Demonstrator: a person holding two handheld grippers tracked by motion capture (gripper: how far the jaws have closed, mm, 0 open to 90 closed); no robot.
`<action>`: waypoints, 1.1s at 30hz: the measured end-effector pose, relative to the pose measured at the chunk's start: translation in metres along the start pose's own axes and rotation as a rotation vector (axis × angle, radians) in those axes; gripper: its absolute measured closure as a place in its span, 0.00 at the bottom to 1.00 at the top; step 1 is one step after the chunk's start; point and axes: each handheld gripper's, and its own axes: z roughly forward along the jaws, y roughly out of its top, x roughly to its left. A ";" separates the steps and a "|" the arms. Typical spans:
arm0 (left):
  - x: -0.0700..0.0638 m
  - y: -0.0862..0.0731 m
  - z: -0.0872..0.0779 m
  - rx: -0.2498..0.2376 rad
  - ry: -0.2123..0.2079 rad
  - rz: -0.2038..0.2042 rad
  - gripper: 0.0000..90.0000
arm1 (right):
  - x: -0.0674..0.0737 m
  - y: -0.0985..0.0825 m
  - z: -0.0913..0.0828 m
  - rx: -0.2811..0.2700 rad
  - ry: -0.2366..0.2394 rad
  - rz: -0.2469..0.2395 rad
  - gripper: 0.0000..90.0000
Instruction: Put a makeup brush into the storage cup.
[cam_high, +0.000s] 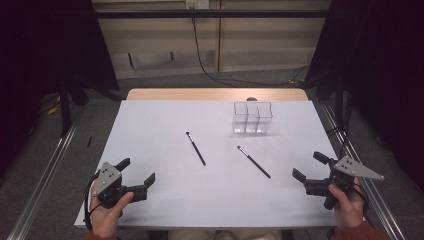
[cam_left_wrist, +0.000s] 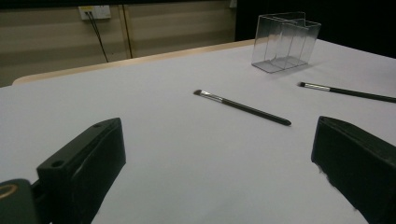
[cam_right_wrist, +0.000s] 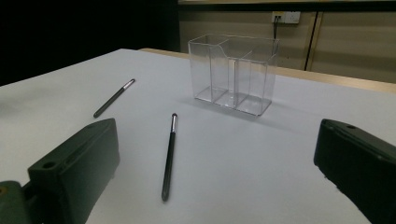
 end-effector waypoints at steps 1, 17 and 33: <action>0.000 0.000 0.000 0.005 -0.004 0.009 0.03 | 0.000 0.000 0.000 0.002 0.001 0.002 0.00; -0.004 0.001 0.003 0.035 -0.029 0.029 0.04 | 0.000 0.000 -0.002 -0.002 -0.001 0.016 0.00; -0.006 0.011 0.009 0.032 -0.006 0.040 0.04 | 0.003 0.001 -0.002 -0.001 0.001 0.010 0.00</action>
